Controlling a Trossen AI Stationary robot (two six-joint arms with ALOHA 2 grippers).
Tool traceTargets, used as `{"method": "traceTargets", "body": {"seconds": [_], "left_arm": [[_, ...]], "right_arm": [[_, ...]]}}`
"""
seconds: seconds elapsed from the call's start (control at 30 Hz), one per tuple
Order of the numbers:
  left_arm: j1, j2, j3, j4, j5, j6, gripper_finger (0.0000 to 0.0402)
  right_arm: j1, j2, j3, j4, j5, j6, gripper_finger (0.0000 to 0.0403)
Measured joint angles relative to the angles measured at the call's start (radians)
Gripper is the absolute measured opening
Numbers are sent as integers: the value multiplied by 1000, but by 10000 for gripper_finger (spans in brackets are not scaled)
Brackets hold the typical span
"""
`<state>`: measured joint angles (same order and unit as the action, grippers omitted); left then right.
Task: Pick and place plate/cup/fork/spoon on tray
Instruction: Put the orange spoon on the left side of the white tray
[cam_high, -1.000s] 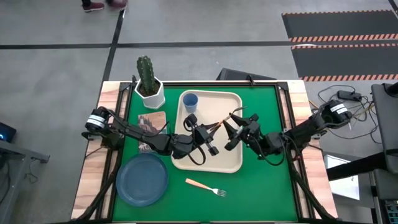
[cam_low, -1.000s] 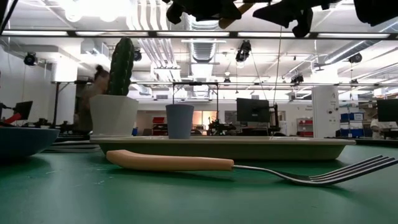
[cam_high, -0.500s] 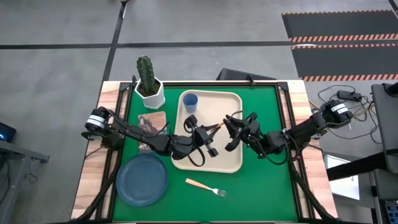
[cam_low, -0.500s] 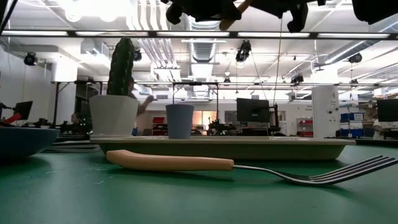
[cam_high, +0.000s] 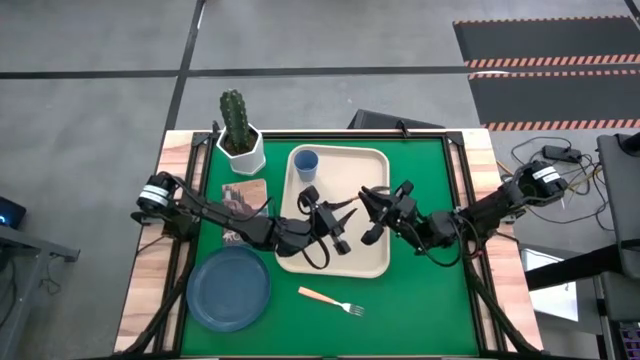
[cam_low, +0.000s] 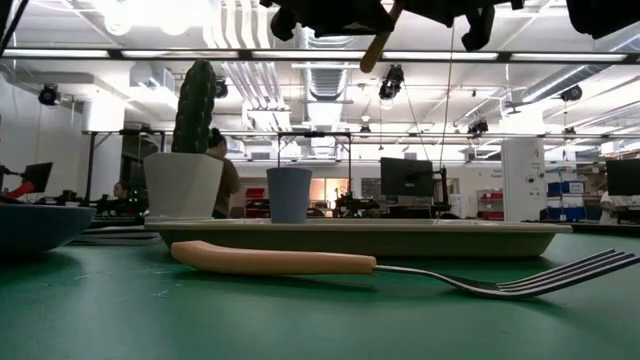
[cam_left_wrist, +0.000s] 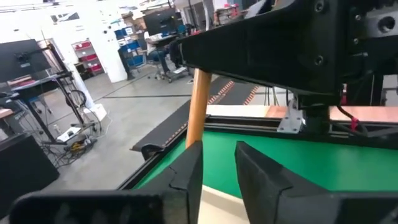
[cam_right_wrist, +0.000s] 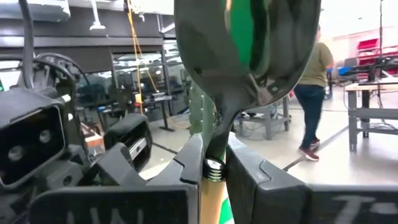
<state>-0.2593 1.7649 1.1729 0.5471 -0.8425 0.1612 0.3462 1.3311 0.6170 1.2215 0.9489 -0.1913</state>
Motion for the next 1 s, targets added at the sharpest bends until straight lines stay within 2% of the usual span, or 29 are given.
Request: {"method": "traceTargets", "body": {"seconds": [0.1,0.2,0.3,0.4,0.47,0.53,0.67,0.77,0.83,0.9,1.0], "left_arm": [[-7,-2,-1,-23,1,-2,103],[-23,-28,-2,-98,4,-13,129],[-41,-73,-1,-215,5,-18,144],[-55,-120,-9,-301,6,-24,148],[-60,-157,-18,-333,5,-24,148],[-62,-195,-22,-363,6,-23,148],[-62,-259,-55,-404,2,-16,148],[-63,-319,-117,-401,-1,-26,148],[-67,-371,-170,-388,-6,-54,148],[-69,-425,-226,-343,-5,-75,148],[-70,-489,-318,-238,-5,-73,148]], "right_arm": [[0,-22,0,-51,4,1,30],[0,-74,10,-196,39,30,30],[-7,-150,60,-498,50,118,30],[-44,-218,182,-979,4,319,29],[-96,-232,294,-1313,-95,473,29],[-165,-215,401,-1556,-239,556,29],[-292,-124,586,-1824,-546,560,29],[-369,-30,696,-1943,-772,439,29],[-407,32,754,-2026,-881,339,29],[-436,94,799,-2096,-925,238,29],[-467,184,840,-2152,-931,79,29]]}}
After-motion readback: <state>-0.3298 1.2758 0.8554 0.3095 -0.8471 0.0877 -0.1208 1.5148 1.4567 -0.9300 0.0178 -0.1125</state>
